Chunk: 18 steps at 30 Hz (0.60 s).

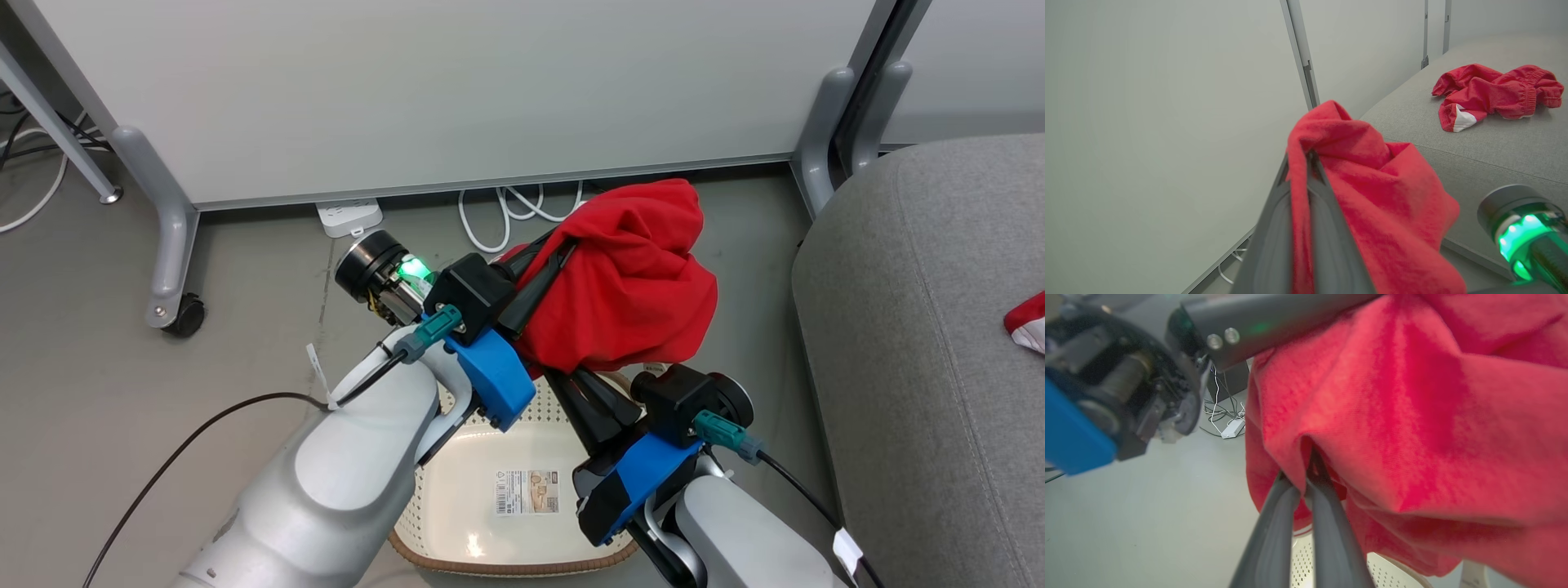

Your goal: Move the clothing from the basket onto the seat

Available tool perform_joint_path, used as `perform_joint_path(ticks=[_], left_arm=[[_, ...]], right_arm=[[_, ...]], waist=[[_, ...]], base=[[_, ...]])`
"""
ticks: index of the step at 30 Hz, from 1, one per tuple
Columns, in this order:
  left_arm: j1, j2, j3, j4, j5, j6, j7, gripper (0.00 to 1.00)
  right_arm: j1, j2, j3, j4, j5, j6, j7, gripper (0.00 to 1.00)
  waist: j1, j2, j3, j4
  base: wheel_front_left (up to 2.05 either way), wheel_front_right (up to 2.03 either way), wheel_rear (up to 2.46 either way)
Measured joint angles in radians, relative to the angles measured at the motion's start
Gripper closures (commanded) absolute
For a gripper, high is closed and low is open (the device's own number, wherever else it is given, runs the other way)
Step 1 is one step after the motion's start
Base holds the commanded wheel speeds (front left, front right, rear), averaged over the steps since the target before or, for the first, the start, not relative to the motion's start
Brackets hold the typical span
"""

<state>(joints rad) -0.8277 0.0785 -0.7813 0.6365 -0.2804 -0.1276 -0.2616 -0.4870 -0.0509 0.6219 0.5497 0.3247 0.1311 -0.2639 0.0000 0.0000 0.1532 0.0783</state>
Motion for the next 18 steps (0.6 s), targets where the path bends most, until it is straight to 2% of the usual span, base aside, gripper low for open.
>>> perform_joint_path(ticks=[18], left_arm=[[0.000,0.001,0.000,0.002,0.001,-0.003,0.000,1.00]], right_arm=[[-0.001,0.000,0.003,0.009,0.000,0.000,0.000,1.00]], waist=[[0.0000,0.0000,-0.003,-0.007]], base=[[0.00,0.00,0.00]])
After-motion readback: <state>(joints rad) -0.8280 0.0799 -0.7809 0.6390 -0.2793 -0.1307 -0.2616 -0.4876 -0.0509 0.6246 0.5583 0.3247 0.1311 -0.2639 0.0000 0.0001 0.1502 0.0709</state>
